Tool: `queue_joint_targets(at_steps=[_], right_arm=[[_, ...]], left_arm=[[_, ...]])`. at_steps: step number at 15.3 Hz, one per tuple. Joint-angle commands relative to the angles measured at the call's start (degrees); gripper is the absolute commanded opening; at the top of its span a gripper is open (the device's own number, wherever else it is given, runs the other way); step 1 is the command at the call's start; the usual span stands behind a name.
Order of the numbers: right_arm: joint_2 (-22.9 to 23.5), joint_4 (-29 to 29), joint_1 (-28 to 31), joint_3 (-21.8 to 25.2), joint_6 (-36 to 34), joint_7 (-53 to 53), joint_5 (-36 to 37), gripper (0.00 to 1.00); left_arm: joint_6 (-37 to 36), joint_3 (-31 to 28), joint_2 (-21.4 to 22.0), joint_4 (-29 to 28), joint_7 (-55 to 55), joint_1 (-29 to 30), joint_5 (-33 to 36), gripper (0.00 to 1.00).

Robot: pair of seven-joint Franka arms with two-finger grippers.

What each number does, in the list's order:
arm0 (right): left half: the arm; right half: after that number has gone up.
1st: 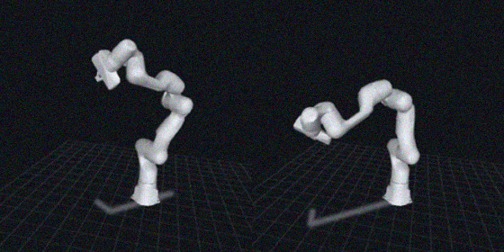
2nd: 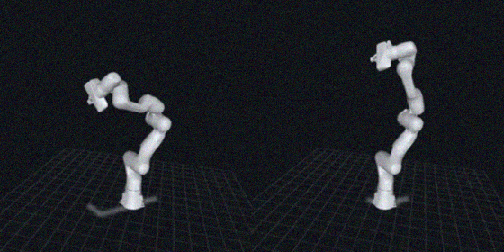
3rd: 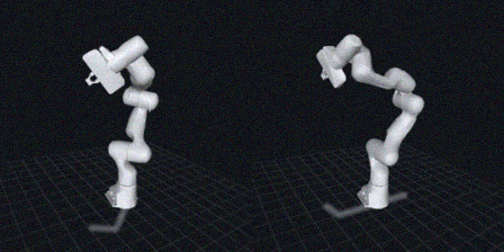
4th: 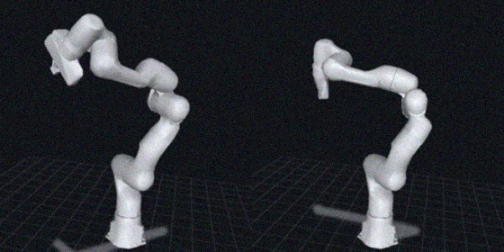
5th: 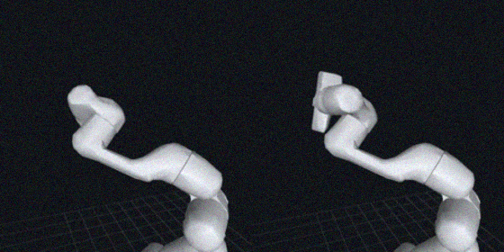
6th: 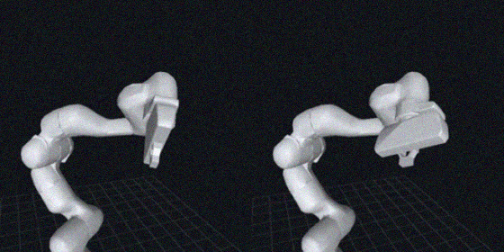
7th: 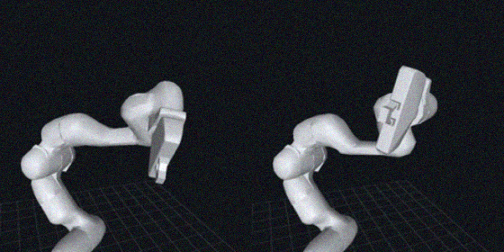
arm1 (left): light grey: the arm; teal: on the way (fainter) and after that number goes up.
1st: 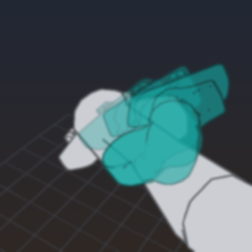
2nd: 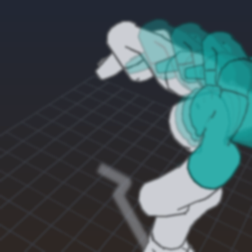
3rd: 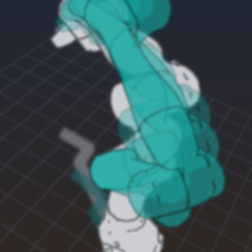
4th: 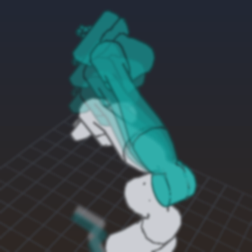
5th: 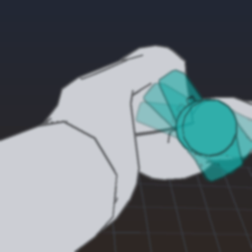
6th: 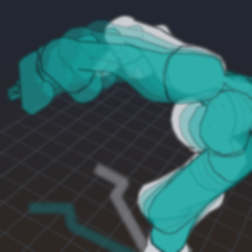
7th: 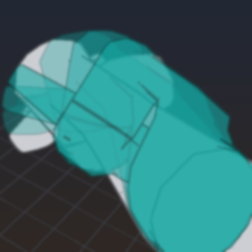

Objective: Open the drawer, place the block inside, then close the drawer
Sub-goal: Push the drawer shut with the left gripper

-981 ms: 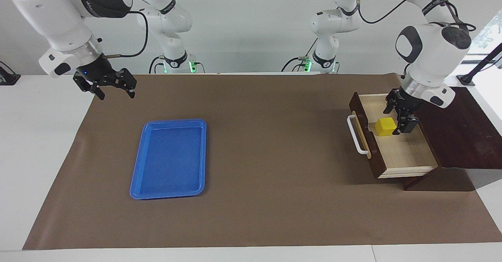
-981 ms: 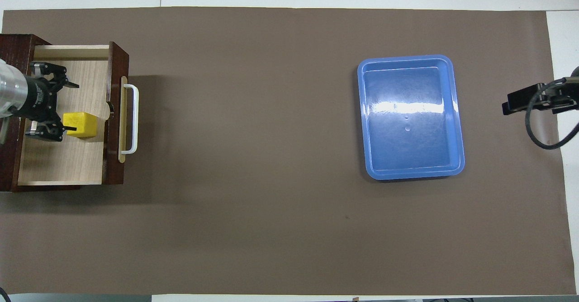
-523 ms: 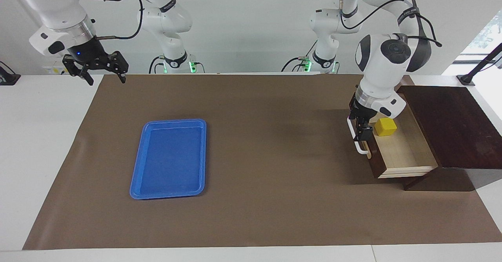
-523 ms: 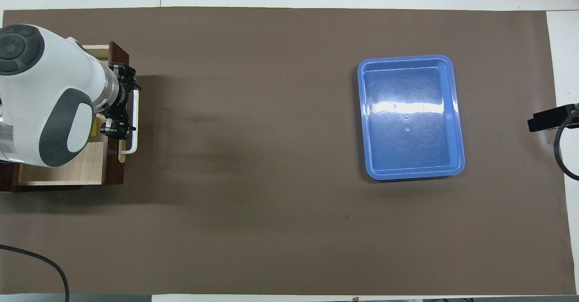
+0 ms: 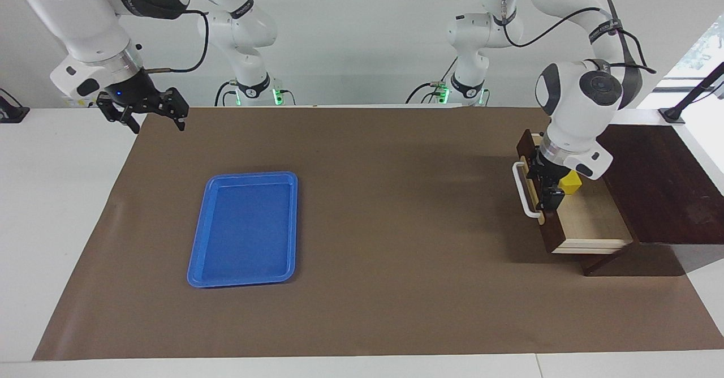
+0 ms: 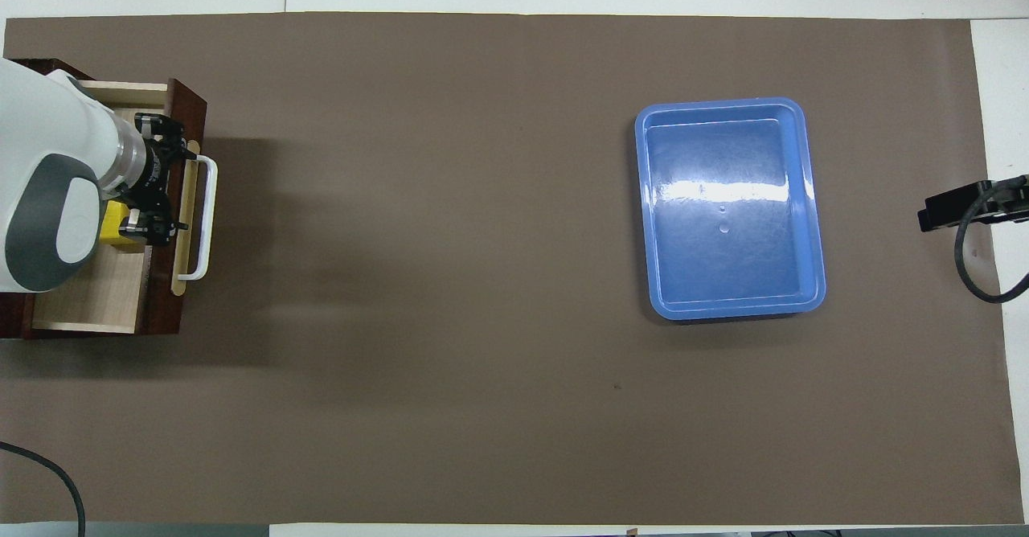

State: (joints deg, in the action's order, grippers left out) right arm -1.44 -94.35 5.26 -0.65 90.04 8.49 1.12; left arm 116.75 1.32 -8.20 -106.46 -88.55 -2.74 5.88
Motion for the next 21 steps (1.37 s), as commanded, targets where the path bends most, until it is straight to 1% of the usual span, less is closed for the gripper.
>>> queue_joint_targets(at_steps=[1, 9, 12, 13, 15, 16, 17, 19, 21], right_arm=[[-0.58, -0.66, 1.33, -1.28, 0.49, -0.75, 0.73, 1.00], [-0.93, -0.66, 1.16, -1.28, 0.23, -0.84, 0.73, 1.00], [-0.93, -0.66, 1.16, -1.28, 0.22, -0.75, 0.73, 1.00], [-0.93, -0.66, 1.24, -1.28, 0.14, -0.93, 0.73, 1.00], [-1.02, -0.75, 1.16, -1.28, 0.22, -1.02, 0.64, 1.00], [-1.02, -0.75, 0.90, -1.28, 0.14, -1.02, 0.72, 1.00], [-1.11, -0.84, 0.81, -1.28, 0.14, -1.02, 0.64, 1.00], [-1.11, -0.84, 0.72, -1.28, 0.14, -1.02, 0.64, 1.00], [-1.11, -0.84, 0.81, -1.28, -0.12, -1.02, 0.72, 1.00]], left_arm=[[0.41, -0.01, 0.38, 0.72, 5.47, 4.05, 1.51, 1.00], [1.64, 0.00, 0.55, -0.07, 21.21, 12.84, 1.51, 1.00], [-0.02, 0.26, 0.64, 0.81, 21.75, 11.89, 1.51, 1.00], [-1.94, 0.43, 1.43, 1.68, 21.84, 10.06, 1.42, 1.00], [-8.87, 0.52, 3.00, 6.33, 22.88, 6.19, 1.25, 1.00], [-12.65, 0.96, 4.23, 7.74, 26.72, 5.30, 0.90, 1.00], [-16.34, 1.40, 5.55, 8.89, 32.76, 5.12, 0.37, 1.00], [-23.46, 1.40, 6.44, 12.31, 44.63, 4.86, -3.04, 1.00], [-28.31, 1.40, 6.53, 13.99, 55.71, 4.85, -4.82, 1.00]])
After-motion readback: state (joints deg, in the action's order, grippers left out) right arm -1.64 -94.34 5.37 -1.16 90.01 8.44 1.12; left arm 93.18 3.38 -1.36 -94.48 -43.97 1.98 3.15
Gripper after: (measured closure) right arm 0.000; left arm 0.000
